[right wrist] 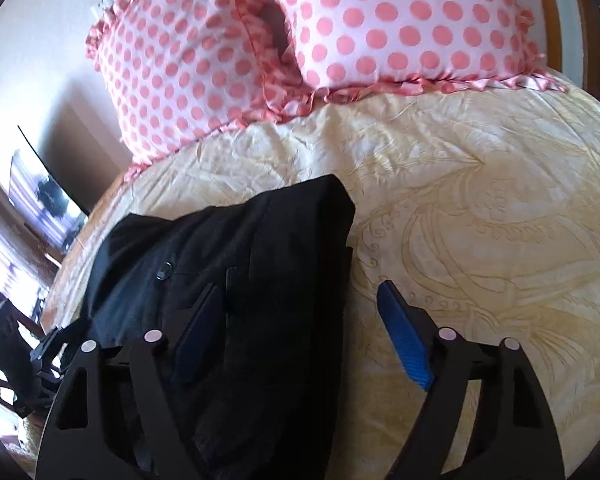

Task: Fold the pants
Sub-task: 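Grasp the folded pants edge with the right gripper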

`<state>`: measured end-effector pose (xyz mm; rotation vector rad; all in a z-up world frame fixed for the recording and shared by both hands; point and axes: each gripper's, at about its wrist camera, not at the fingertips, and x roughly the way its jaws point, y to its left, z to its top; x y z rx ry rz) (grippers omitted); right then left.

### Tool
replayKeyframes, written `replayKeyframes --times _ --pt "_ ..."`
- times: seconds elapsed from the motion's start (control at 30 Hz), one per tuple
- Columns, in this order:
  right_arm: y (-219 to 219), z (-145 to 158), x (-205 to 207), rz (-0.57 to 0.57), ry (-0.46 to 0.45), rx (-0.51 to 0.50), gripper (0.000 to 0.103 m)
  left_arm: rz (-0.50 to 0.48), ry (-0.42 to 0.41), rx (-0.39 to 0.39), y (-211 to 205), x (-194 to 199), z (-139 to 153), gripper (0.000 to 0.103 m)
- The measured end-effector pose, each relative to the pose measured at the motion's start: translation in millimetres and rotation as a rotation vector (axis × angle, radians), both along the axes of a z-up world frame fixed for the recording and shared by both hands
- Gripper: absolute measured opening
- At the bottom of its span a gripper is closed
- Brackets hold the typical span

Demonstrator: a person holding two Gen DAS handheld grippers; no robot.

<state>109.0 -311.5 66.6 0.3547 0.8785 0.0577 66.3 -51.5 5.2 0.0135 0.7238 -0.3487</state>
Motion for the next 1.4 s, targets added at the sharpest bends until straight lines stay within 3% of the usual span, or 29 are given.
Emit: replayKeyframes --times 0.23,0.33,0.43,0.57,0.67,0.77,0.87,0.93,1.1,1.23,1.4 --pt "6.2 -11.3 11.4 0.059 0.049 -0.020 0.072 -0.008 -0.018 0.008 0.9 -1.3 -2.0 0.101" --pt "13.6 -9.4 11.3 0.105 0.025 -0.048 0.057 -0.014 -0.018 0.009 0.9 -2.0 -2.2 0.101" --pt "28.8 0.2 2.2 0.158 -0.039 -0.159 0.044 -0.017 -0.023 0.012 0.9 -2.2 -2.2 0.101" --pt "32.8 0.6 -2.0 0.187 -0.056 -0.194 0.045 -0.020 -0.032 0.018 -0.3 -2.1 -3.0 0.101" --pt "17.5 -8.5 7.5 0.140 -0.011 -0.096 0.060 -0.021 -0.030 0.017 -0.5 -1.4 -2.6 0.101" --pt "9.8 -15.4 13.8 0.130 0.002 -0.034 0.061 -0.035 0.004 -0.025 5.1 3.4 4.5 0.101" --pt "15.6 -12.2 9.9 0.166 -0.038 -0.064 0.043 -0.017 0.005 -0.097 19.9 10.6 21.5 0.101" --pt "22.1 -7.3 4.5 0.191 -0.072 -0.117 0.037 0.016 0.011 -0.152 37.5 24.6 33.4 0.101" --pt "23.9 -6.2 4.6 0.209 -0.077 -0.129 0.034 0.058 0.157 -0.207 63.4 78.7 30.7 0.100" --pt "22.1 -7.3 7.2 0.207 -0.065 -0.114 0.035 0.020 0.298 -0.256 66.2 110.2 14.5 0.091" --pt "19.1 -9.6 9.6 0.205 -0.052 -0.087 0.038 -0.012 0.335 -0.240 57.5 130.9 16.3 0.088"
